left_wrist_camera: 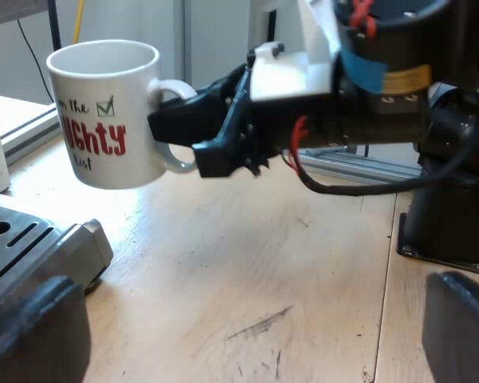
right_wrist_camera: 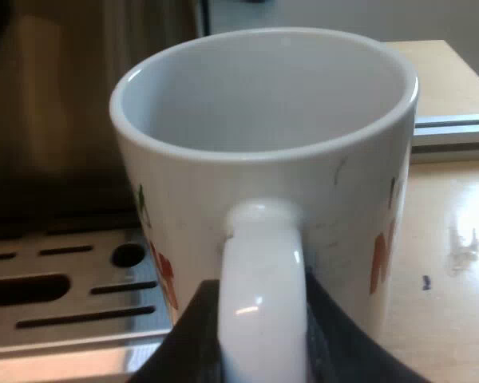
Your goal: Remove mug from coffee machine
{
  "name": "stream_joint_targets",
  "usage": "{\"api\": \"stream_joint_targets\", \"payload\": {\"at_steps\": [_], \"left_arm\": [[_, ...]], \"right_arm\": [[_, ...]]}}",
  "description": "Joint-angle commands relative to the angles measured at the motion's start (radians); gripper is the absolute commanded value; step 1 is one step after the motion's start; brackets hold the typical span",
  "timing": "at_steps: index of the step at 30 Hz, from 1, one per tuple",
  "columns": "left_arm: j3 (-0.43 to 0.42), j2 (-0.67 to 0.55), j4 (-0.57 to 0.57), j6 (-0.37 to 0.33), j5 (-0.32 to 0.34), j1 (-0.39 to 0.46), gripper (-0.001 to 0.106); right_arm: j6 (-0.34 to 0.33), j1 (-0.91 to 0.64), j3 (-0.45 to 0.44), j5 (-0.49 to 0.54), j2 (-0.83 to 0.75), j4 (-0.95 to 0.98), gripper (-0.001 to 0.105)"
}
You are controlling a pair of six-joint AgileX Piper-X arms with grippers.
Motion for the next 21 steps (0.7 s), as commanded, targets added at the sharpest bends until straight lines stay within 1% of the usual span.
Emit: {"api": "stream_joint_targets", "payload": {"at_steps": [1,5,12,13,16,18,21], "left_arm": [[-0.002,-0.003,-0.017,-0.010,0.005,-0.005,0.086],[-0.002,-0.003,-0.017,-0.010,0.005,-0.005,0.086],[-0.002,-0.003,-0.017,-0.010,0.005,-0.005,0.086],[-0.002,-0.003,-0.017,-0.010,0.005,-0.005,0.086],[-0.002,-0.003,-0.013,-0.010,0.005,-0.005,0.086],[-0.002,-0.003,-0.009,-0.010,0.005,-0.005,0.086],[-0.002,-0.003,0.003,-0.010,0.005,-0.005,0.086]], "right_arm": [[-0.001,-0.034,-0.013,0.016,-0.015,-0.017,0.000],[-0.001,-0.082,-0.013,-0.072,-0.015,0.000,0.000],[-0.001,-0.142,-0.013,-0.094,-0.015,0.094,0.000],[-0.001,-0.152,-0.010,-0.115,-0.015,0.101,0.000],[-0.001,-0.179,0.007,-0.150,-0.015,0.102,0.000],[-0.001,-0.189,0.015,-0.151,-0.015,0.102,0.000],[-0.006,-0.220,0.052,-0.182,-0.017,0.050,0.000]]}}
